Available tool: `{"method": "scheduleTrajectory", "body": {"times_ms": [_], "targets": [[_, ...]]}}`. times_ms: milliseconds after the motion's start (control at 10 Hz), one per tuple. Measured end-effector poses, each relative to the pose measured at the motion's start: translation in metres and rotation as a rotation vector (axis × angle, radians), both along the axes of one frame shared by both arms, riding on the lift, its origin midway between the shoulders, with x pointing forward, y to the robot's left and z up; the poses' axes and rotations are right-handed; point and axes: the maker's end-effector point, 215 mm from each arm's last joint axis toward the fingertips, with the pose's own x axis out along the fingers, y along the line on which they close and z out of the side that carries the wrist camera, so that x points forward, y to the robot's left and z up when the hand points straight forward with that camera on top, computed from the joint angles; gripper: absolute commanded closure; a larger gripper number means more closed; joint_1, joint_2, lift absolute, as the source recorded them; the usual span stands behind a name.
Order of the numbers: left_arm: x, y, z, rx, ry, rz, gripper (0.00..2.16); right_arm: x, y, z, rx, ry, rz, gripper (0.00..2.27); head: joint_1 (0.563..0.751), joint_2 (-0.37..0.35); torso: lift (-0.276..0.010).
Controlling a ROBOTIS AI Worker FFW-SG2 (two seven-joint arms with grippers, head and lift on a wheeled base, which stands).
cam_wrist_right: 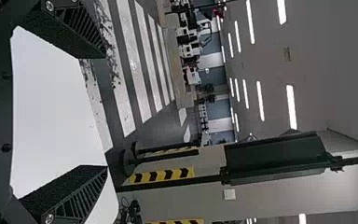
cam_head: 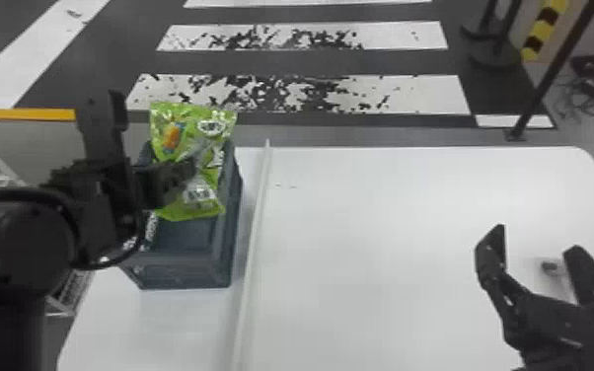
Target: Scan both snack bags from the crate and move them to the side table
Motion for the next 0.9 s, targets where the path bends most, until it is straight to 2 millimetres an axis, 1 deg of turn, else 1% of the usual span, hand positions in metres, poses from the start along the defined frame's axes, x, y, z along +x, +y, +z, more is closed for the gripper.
{"method": "scheduleTrajectory", "body": {"times_ms": [100, 200, 300, 400, 600, 700, 800, 900], "targets": [[-0.002, -0.016, 0.001, -0.019, -0.003, -0.032, 1.89, 0.000, -0.005, 0.001, -0.003, -0.003, -0.012, 0.08, 0.695, 0.022, -0.029], [-0.005, -0.037, 0.002, -0.043, -0.004, -0.076, 1.89, 0.000, -0.007, 0.002, -0.004, -0.005, -0.016, 0.08, 0.695, -0.010, -0.029], [-0.009, -0.062, 0.002, -0.069, -0.004, -0.128, 1.89, 0.001, -0.007, 0.002, -0.004, -0.005, -0.017, 0.08, 0.695, -0.050, -0.029], [-0.015, -0.091, 0.001, -0.103, 0.002, -0.188, 1.89, 0.001, -0.007, 0.002, -0.004, -0.005, -0.017, 0.08, 0.695, -0.068, -0.029], [-0.028, -0.142, -0.007, -0.141, 0.024, -0.292, 1.89, 0.001, -0.007, 0.005, -0.002, -0.013, -0.018, 0.08, 0.695, -0.155, -0.029], [-0.038, -0.170, -0.015, -0.163, 0.047, -0.353, 1.89, 0.001, -0.008, 0.009, 0.001, -0.025, -0.020, 0.08, 0.695, -0.194, -0.029], [-0.047, -0.190, -0.028, -0.179, 0.081, -0.400, 1.89, 0.001, -0.008, 0.011, 0.005, -0.033, -0.022, 0.08, 0.695, -0.214, -0.029], [-0.057, -0.205, -0.047, -0.198, 0.128, -0.442, 1.89, 0.001, -0.009, 0.012, 0.008, -0.037, -0.024, 0.08, 0.695, -0.253, -0.029]]}}
